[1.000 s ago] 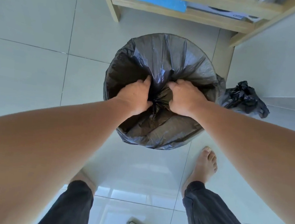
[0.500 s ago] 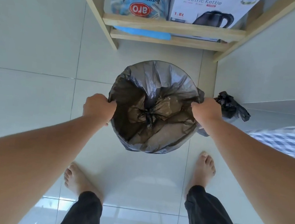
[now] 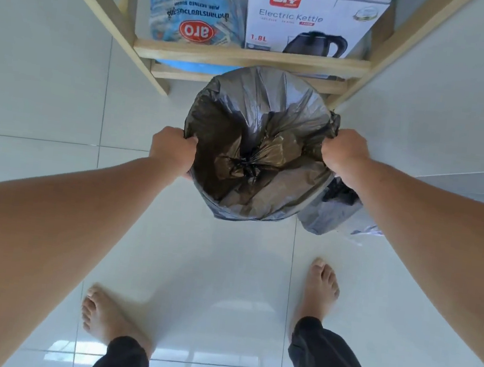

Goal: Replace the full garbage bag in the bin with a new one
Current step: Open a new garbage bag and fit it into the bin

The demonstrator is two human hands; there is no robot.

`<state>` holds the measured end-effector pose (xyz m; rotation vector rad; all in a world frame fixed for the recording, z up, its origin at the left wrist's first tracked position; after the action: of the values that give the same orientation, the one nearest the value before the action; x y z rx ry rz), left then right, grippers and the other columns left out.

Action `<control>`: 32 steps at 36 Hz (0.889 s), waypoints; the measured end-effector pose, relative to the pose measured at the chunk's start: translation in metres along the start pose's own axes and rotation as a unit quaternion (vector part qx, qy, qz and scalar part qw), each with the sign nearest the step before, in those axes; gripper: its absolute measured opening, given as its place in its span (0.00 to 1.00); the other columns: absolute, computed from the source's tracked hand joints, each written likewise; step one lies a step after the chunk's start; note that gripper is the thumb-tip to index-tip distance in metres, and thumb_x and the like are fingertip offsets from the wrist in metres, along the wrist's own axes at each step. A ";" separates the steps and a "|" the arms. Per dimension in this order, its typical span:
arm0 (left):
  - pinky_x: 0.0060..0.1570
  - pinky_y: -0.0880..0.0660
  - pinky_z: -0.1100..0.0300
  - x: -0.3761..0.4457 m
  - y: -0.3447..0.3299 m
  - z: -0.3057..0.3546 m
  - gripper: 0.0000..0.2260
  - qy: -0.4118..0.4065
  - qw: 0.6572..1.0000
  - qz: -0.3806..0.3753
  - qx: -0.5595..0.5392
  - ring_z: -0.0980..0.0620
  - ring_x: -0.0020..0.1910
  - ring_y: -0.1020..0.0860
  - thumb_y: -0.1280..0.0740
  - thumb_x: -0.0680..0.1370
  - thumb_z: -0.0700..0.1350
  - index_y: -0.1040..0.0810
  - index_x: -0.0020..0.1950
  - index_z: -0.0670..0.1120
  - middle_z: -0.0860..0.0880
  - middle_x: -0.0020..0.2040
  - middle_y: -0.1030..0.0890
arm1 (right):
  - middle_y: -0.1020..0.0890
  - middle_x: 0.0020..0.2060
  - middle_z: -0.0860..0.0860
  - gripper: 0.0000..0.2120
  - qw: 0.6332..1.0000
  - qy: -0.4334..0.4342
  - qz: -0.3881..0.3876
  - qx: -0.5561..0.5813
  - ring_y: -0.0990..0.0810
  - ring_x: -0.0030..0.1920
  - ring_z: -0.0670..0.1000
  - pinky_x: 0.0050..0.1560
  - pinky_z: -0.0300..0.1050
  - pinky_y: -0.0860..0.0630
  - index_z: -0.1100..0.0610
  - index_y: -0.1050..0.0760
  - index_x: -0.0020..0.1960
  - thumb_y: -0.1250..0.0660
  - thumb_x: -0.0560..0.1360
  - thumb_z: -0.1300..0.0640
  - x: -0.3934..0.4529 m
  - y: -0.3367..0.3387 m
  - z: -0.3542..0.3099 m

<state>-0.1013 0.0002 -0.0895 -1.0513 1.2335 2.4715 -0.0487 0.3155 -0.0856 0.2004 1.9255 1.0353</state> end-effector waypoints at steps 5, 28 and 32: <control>0.47 0.18 0.46 0.004 -0.020 0.035 0.15 -0.003 1.000 -0.010 -0.005 0.36 0.45 0.17 0.38 0.81 0.49 0.22 0.56 0.38 0.39 0.51 0.17 | 0.23 0.47 0.63 0.11 0.999 -0.033 0.000 0.020 0.23 0.59 0.64 0.46 0.45 0.32 0.62 0.30 0.38 0.42 0.79 0.64 0.015 0.021 0.020; 0.41 0.29 0.53 -0.092 -0.065 0.111 0.13 -0.227 0.967 0.082 0.085 0.42 0.42 0.24 0.44 0.79 0.46 0.24 0.43 0.41 0.41 0.45 0.20 | 0.20 0.54 0.55 0.15 0.996 0.039 0.019 0.075 0.23 0.58 0.60 0.49 0.43 0.30 0.51 0.23 0.52 0.44 0.73 0.64 -0.057 0.026 0.114; 0.41 0.19 0.47 -0.123 -0.122 0.127 0.17 -0.237 0.966 -0.092 0.054 0.40 0.38 0.18 0.41 0.78 0.48 0.20 0.43 0.37 0.39 0.39 0.16 | 0.22 0.63 0.57 0.22 0.996 0.022 0.032 0.081 0.25 0.64 0.59 0.59 0.48 0.25 0.56 0.27 0.66 0.42 0.73 0.63 -0.067 0.032 0.140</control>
<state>-0.0216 0.1914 -0.0321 -0.4759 1.0472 2.2927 0.0900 0.3831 -0.0517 0.3360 2.0567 0.9316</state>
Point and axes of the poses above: each hand's wrist, its own x-axis towards the middle knuckle, its own y-axis out of the back of the hand, z = x × y, the point moved 6 cm from there along x, towards the middle knuckle
